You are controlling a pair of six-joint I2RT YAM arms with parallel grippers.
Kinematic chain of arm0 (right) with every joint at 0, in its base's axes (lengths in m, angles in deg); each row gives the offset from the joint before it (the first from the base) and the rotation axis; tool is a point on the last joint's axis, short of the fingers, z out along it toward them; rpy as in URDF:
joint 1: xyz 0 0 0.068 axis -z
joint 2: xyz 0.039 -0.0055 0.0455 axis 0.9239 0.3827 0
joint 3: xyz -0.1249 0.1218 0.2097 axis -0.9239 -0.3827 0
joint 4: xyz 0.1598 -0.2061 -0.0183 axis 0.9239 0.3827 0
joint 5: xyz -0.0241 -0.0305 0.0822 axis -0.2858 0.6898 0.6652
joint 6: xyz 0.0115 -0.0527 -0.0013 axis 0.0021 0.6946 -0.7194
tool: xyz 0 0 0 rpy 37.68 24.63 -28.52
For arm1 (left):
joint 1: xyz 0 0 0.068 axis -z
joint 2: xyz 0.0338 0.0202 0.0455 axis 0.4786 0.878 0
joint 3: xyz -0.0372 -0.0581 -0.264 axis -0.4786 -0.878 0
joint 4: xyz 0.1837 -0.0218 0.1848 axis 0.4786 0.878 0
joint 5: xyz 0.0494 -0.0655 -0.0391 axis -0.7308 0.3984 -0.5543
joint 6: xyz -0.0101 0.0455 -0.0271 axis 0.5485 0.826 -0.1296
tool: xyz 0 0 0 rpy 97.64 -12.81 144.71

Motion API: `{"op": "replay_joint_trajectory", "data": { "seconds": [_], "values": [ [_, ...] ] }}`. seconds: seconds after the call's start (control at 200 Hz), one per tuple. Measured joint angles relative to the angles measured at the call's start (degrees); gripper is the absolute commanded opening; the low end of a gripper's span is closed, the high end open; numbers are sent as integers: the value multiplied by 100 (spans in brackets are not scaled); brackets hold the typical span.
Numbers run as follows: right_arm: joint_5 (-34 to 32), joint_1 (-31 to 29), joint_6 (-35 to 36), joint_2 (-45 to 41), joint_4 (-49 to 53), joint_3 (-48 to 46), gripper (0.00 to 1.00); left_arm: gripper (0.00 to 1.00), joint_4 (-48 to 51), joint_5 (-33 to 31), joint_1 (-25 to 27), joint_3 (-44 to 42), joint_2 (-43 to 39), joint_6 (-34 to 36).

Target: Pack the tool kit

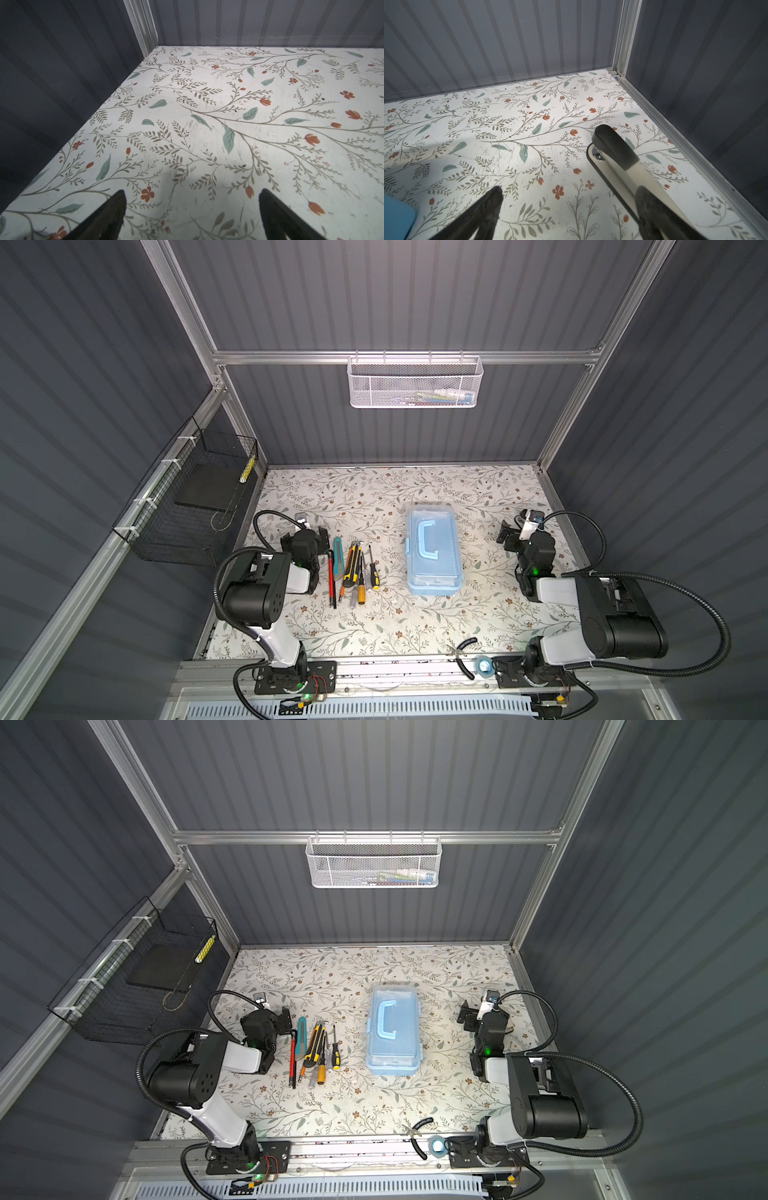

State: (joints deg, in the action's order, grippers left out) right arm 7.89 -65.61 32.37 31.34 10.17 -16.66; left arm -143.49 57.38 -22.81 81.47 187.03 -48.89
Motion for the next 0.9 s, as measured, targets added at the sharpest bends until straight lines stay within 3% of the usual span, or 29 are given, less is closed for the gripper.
{"op": "replay_joint_trajectory", "data": {
  "seconds": [0.9],
  "values": [
    [-96,-46,17,-160,138,-2,99,100,267,-20,85,61,-79,46]
  ]
}}
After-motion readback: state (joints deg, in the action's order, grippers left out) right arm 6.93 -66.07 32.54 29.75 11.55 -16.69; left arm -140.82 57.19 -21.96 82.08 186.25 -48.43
